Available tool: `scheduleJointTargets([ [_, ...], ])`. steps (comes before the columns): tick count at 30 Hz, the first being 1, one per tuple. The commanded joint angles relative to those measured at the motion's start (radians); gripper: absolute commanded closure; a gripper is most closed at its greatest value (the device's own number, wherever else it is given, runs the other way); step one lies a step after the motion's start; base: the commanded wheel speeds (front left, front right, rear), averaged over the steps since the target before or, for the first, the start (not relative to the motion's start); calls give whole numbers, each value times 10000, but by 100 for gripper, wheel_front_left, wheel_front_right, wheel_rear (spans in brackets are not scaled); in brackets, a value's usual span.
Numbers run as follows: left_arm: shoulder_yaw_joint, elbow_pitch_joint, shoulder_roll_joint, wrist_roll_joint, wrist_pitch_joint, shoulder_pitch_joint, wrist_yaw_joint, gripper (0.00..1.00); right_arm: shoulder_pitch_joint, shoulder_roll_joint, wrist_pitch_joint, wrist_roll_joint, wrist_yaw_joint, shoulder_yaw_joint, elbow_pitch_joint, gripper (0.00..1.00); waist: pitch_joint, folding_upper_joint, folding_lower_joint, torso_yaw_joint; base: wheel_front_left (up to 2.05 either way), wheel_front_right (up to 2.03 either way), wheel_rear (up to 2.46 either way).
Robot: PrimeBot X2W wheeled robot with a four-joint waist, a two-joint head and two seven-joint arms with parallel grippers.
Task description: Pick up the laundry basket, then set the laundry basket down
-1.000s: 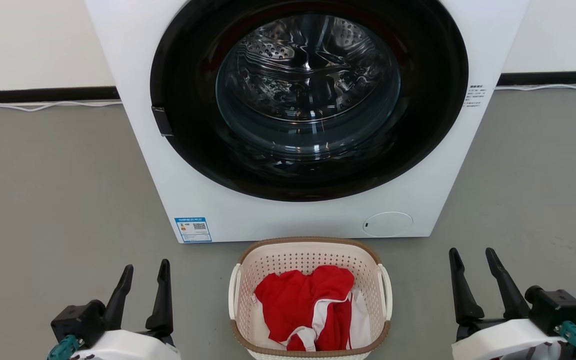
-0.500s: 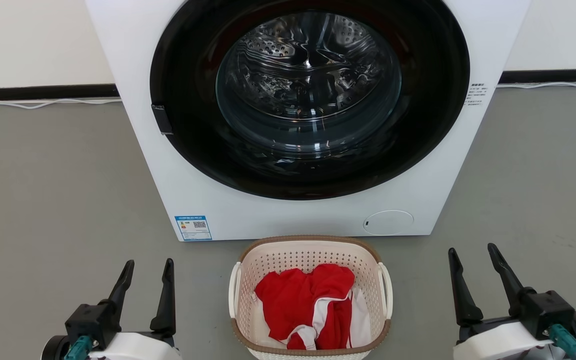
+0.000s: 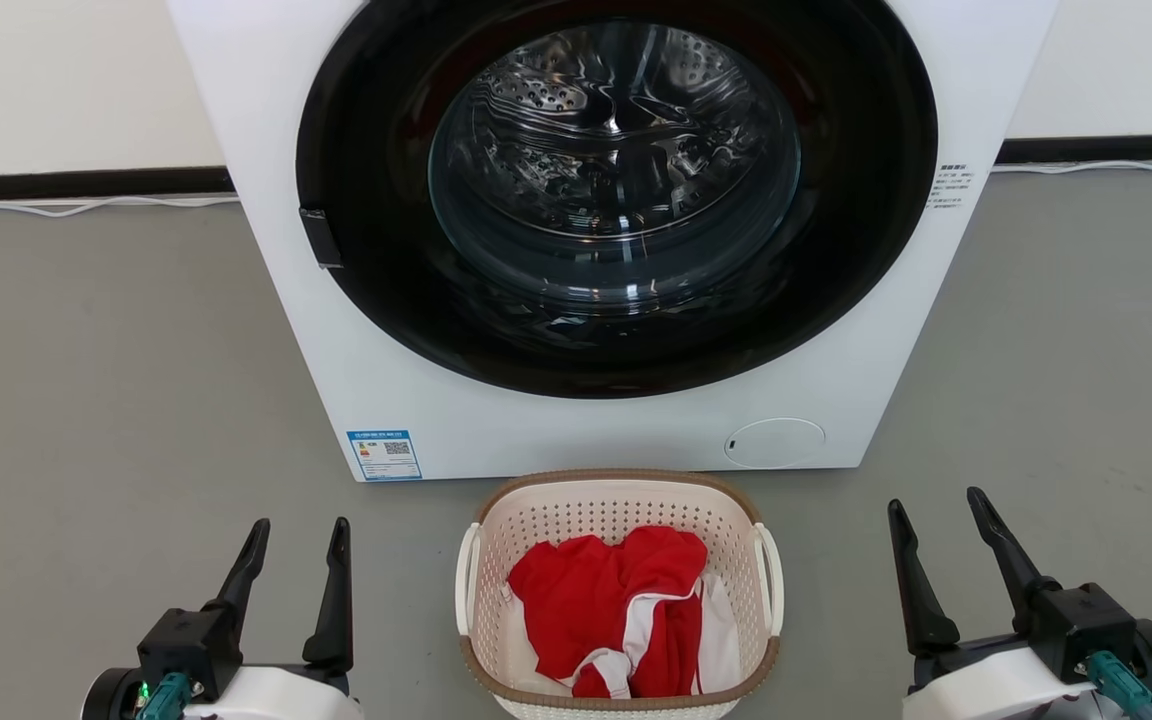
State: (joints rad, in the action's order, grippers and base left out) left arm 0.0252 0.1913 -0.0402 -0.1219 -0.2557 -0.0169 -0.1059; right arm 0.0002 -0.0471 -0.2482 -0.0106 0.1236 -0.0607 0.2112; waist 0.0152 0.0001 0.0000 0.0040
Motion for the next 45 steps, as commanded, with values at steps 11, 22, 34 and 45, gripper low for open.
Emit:
scheduleJointTargets([
  [11, 178, -11, -100, -58, -61, 311, 23, 0, -415, -33, -136, 115, 71, 189, 45, 0, 300, -1, 0, -65, 0, 0, 0],
  [22, -143, 818, -100, -176, -61, 1016, -65, 0, -1079, -32, -136, 171, 71, 348, 901, 0, 1174, -1, 0, -41, 0, 0, 0],
  [34, -846, 3008, -100, -532, -61, 3239, -187, 0, -2893, -32, -136, 1, 71, 361, 2617, 0, 3089, -1, 0, 220, 0, 0, 0],
  [45, -1720, 5549, -100, -1177, -61, 5857, -212, 0, -4906, -32, -136, -431, 71, 146, 4254, 0, 5125, -1, 0, 441, 0, 0, 0],
])
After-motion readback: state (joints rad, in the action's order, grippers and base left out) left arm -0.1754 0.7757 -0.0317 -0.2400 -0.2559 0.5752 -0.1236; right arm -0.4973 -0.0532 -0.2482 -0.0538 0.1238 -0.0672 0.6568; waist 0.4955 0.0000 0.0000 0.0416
